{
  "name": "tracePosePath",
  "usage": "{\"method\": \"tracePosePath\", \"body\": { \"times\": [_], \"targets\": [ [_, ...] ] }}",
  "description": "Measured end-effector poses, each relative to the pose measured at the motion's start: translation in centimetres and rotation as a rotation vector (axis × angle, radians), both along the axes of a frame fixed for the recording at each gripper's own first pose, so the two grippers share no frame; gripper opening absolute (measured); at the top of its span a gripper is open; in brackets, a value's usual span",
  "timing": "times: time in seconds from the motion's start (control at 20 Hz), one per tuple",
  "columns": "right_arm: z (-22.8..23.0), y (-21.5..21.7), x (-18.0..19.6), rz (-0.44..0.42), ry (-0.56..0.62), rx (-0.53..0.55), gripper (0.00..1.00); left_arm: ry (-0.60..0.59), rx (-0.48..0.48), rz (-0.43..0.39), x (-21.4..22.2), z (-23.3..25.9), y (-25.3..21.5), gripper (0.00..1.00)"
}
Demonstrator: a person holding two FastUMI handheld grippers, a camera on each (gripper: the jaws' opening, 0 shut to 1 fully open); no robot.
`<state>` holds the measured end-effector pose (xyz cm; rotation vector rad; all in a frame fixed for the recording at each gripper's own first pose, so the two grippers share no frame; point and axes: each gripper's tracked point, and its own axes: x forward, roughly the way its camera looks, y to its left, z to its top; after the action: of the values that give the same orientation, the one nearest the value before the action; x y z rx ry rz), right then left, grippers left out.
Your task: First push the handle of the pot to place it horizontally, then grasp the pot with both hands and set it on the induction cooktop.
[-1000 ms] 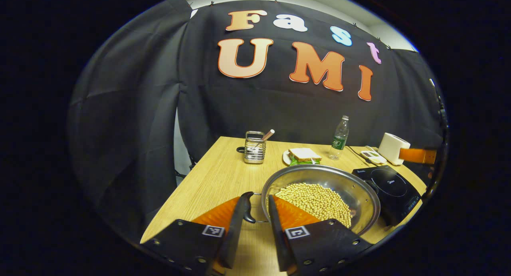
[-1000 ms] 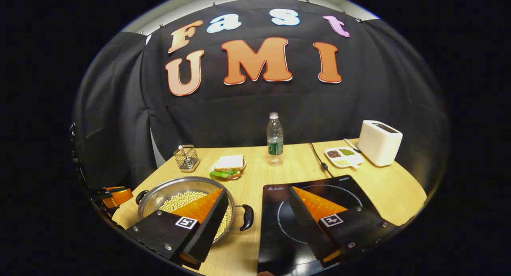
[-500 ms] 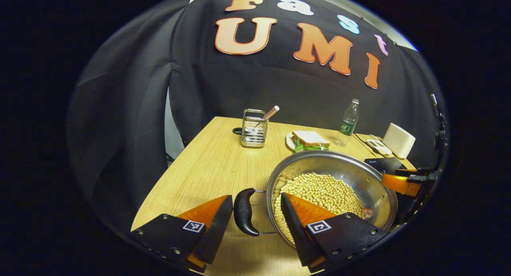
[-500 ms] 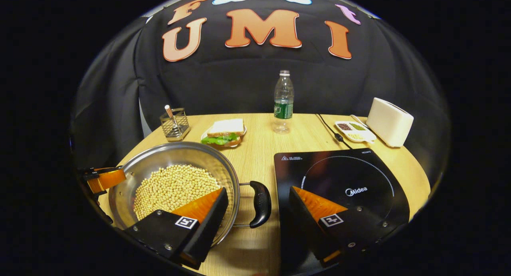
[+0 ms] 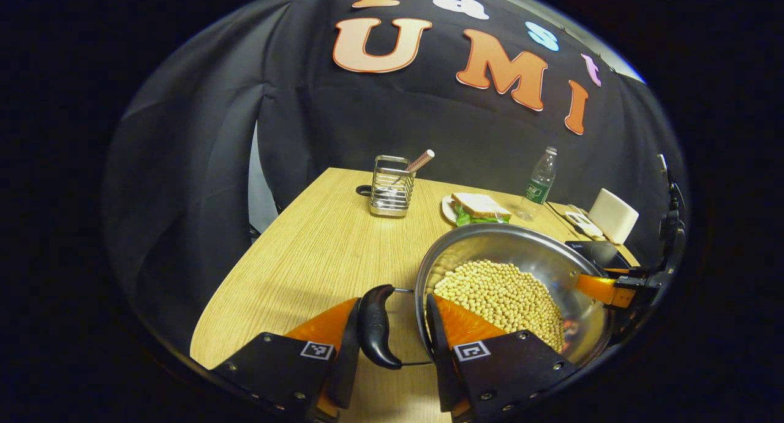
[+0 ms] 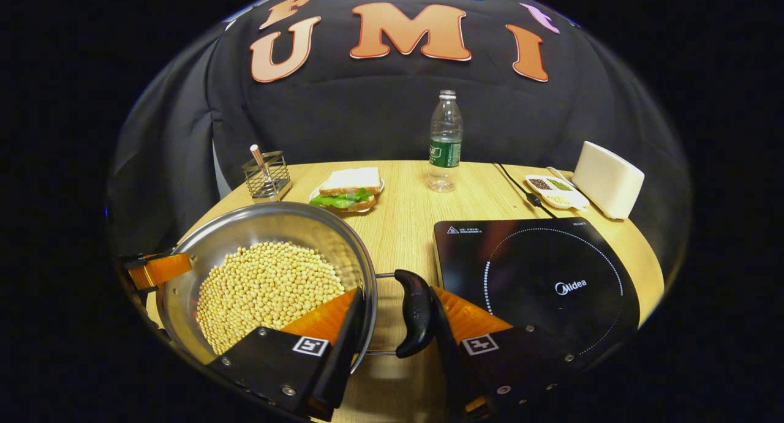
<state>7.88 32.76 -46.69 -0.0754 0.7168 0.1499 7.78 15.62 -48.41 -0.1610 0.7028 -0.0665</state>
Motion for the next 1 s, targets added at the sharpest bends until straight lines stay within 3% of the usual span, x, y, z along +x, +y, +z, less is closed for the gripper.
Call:
{"method": "tracePosePath", "body": {
  "times": [0.25,0.65,1.0],
  "targets": [
    [0.1,0.7,0.1,-0.014,0.024,0.068,0.48,0.014,0.024,0.047,-0.7,0.3,0.4,0.5],
    [5.3,-0.9,-0.2,-0.013,-0.044,0.12,0.48,-0.074,0.056,0.072,-1.0,6.3,-1.1,0.48],
    [9.3,-5.6,-0.2,-0.042,-0.104,0.124,0.48,-0.119,0.036,0.035,-0.9,10.4,-5.5,0.48]
  ]
}}
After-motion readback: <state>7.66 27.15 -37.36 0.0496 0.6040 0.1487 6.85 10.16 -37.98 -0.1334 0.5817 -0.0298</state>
